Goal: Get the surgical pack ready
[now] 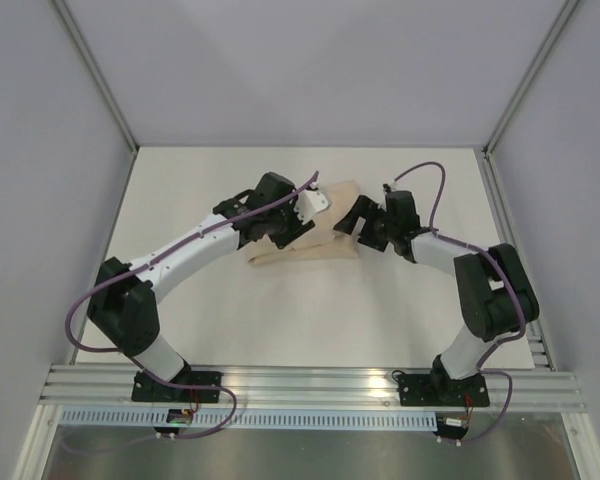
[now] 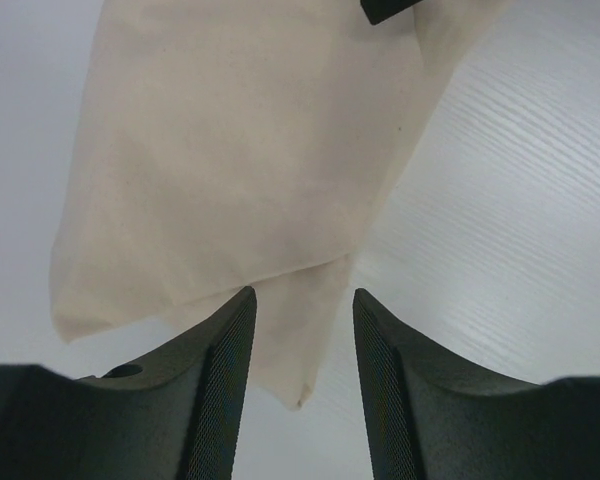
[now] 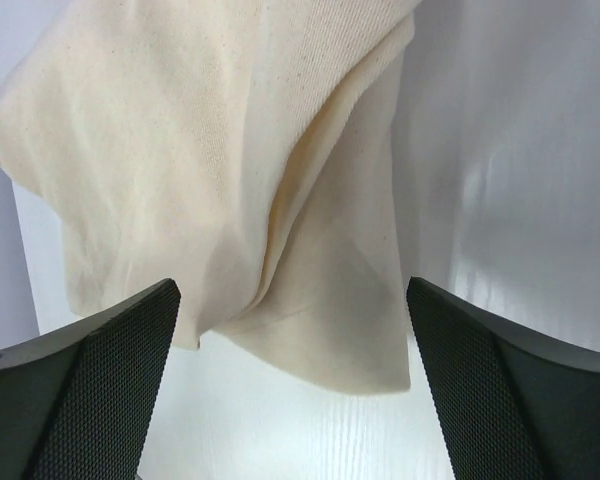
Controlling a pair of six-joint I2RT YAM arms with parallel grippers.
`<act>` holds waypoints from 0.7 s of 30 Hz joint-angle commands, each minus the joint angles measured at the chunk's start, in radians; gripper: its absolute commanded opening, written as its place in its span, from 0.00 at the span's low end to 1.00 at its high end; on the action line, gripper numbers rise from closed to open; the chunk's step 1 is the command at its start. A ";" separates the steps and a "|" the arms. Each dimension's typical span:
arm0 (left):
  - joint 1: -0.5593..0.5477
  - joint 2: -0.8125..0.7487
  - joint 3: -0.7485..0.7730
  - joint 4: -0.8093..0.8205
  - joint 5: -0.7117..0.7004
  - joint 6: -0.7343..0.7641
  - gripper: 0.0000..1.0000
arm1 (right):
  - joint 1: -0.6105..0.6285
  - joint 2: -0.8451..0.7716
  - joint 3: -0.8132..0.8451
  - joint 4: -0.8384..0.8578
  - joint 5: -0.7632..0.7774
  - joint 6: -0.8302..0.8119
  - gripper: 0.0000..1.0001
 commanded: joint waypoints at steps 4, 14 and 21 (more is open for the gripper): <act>0.037 -0.027 0.052 -0.015 -0.067 -0.034 0.53 | 0.001 -0.166 0.006 -0.240 0.081 -0.136 1.00; 0.462 -0.179 0.104 -0.167 -0.196 -0.181 0.64 | -0.342 -0.427 0.101 -0.689 0.285 -0.237 1.00; 0.683 -0.313 0.009 -0.190 -0.247 -0.183 0.82 | -0.483 -0.465 0.157 -0.797 0.434 -0.274 1.00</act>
